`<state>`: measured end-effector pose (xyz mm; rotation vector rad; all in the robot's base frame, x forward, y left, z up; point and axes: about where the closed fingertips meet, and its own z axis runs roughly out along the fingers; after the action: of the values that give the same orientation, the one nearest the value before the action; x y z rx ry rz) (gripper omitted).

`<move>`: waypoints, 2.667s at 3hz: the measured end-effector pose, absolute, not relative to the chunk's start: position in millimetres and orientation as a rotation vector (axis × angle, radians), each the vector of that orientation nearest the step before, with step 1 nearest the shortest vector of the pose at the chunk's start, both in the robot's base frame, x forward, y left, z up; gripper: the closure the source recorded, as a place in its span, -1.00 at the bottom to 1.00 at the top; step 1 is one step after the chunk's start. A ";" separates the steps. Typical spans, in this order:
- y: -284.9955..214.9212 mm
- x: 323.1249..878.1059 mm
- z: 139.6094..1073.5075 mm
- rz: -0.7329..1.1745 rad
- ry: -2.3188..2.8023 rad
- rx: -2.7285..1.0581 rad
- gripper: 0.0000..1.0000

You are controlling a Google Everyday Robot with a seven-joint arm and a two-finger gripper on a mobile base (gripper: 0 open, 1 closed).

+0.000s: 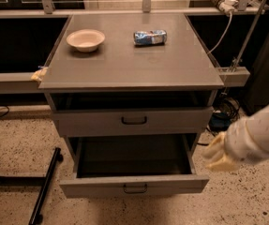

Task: Close middle drawer

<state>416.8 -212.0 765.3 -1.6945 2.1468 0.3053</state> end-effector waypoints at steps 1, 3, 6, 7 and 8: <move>-201.3 402.1 652.0 0.491 2.159 -1.661 0.76; -216.5 387.8 597.7 0.546 2.185 -1.650 1.00; -260.6 399.0 419.3 0.702 1.961 -1.512 1.00; -251.8 395.2 388.6 0.758 1.955 -1.481 1.00; -251.4 395.8 392.3 0.737 1.906 -1.473 1.00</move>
Offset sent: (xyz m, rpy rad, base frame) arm -0.0124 0.0091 -0.0955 0.0811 0.0795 0.0041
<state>395.8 -251.4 392.3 -1.4734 1.9062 0.7373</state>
